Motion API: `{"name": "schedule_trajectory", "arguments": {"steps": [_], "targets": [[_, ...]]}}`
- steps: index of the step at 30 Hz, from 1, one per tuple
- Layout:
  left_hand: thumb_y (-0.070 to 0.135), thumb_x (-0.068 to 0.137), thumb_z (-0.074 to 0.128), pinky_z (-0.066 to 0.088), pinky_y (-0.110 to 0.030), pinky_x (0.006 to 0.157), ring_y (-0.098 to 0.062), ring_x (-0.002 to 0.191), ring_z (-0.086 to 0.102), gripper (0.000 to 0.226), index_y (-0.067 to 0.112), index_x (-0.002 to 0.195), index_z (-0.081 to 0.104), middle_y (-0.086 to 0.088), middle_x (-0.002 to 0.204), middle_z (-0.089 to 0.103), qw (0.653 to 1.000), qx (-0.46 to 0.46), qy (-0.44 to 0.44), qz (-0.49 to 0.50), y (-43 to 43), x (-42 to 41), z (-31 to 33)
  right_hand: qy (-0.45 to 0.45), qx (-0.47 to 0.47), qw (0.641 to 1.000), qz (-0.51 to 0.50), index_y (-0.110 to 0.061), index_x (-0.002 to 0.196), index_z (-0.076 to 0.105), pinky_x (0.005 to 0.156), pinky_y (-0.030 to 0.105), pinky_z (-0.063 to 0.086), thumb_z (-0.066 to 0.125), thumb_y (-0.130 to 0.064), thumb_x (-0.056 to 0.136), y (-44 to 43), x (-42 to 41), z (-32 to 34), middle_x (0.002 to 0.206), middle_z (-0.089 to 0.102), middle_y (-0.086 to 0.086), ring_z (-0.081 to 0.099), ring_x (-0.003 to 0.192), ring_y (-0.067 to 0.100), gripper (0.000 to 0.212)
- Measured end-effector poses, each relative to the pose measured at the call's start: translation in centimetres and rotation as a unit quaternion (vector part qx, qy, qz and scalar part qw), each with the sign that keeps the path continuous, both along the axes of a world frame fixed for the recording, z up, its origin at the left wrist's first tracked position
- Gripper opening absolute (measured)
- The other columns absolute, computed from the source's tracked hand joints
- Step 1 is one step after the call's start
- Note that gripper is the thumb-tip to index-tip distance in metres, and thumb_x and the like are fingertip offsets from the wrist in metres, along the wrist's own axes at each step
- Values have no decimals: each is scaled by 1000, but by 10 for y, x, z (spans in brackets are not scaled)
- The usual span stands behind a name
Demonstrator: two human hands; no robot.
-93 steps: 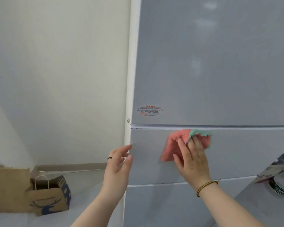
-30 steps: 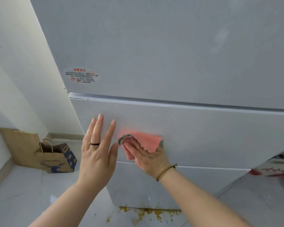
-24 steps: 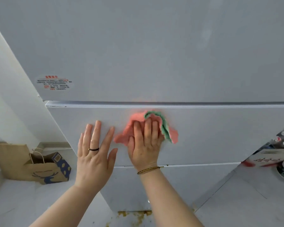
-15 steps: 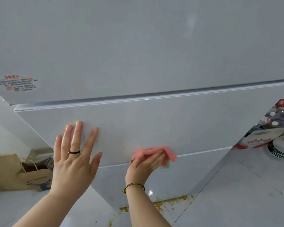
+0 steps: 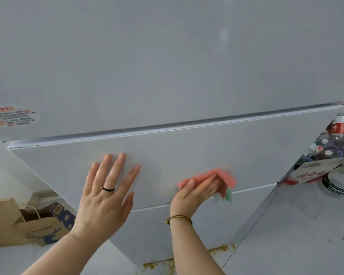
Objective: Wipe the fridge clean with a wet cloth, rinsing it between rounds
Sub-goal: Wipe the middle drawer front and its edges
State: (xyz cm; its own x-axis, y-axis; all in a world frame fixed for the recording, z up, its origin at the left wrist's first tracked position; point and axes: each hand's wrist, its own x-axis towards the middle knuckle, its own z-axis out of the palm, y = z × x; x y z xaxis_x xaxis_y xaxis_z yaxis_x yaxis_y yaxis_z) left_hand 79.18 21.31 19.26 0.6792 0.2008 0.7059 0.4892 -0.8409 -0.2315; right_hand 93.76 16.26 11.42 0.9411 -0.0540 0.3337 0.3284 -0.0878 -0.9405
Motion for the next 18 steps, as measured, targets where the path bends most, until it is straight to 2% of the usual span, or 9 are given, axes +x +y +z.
{"name": "schedule_trajectory", "arguments": {"steps": [2,4,7,9,11,12,14,15,18], "targets": [[35,95,23,2,-38,117,-20,143,-3,50,28,143,16,3,155,-6,1000,7,11,19,-1,0,-3,100,52,994,-5,10,139,18,107,9,-6,19,-45,87,-4,7,5,148,14,29,10,140,33,76],[36,93,25,0,-39,117,-20,143,-4,55,27,145,10,0,155,-4,999,-2,5,38,-7,3,-4,96,81,992,-25,10,139,17,104,2,-8,18,-44,84,-7,19,22,149,12,27,9,140,33,77],[32,82,37,-4,-37,117,-17,143,-6,62,27,141,18,-5,154,1,999,-28,-19,42,-20,17,-4,-64,75,993,-58,12,138,21,108,7,-7,20,-48,95,-16,52,65,143,16,33,8,137,33,74],[29,79,39,-2,-37,117,-15,143,-4,63,28,139,20,2,155,-5,1000,-19,-12,15,-26,29,-6,-192,56,979,-49,6,137,21,113,15,-5,15,-47,97,-22,76,92,141,17,25,6,138,21,67],[28,78,40,0,-36,117,-16,143,-3,65,30,140,19,5,154,-7,1000,-15,-7,-12,-32,43,-8,-255,24,966,-34,-2,134,20,115,20,-4,13,-46,97,-31,96,104,139,18,19,3,140,10,58],[28,78,40,0,-36,117,-16,143,-3,68,30,142,17,5,154,-7,1000,-17,-9,-12,-32,47,-9,-267,7,963,-29,-2,133,21,115,21,-3,13,-46,98,-34,102,101,138,20,20,6,140,14,57],[28,78,39,0,-36,117,-17,143,-4,74,30,145,10,5,154,-7,1000,-20,-14,-3,-34,54,-11,-235,-16,971,-38,1,135,22,113,20,-3,13,-45,98,-41,109,77,137,23,27,12,134,32,60],[28,77,39,-1,-36,117,-18,143,-5,75,29,145,7,5,154,-7,1000,-18,-14,3,-34,54,-12,-188,-9,981,-47,1,139,21,112,17,-5,13,-47,97,-43,110,61,138,22,31,13,134,35,64],[27,77,38,-1,-38,117,-19,143,-6,76,28,146,7,4,154,-8,1000,-7,-6,19,-34,55,-13,21,60,997,-38,-1,140,11,104,4,-10,17,-52,90,-49,104,31,148,12,26,8,141,32,71]]}}
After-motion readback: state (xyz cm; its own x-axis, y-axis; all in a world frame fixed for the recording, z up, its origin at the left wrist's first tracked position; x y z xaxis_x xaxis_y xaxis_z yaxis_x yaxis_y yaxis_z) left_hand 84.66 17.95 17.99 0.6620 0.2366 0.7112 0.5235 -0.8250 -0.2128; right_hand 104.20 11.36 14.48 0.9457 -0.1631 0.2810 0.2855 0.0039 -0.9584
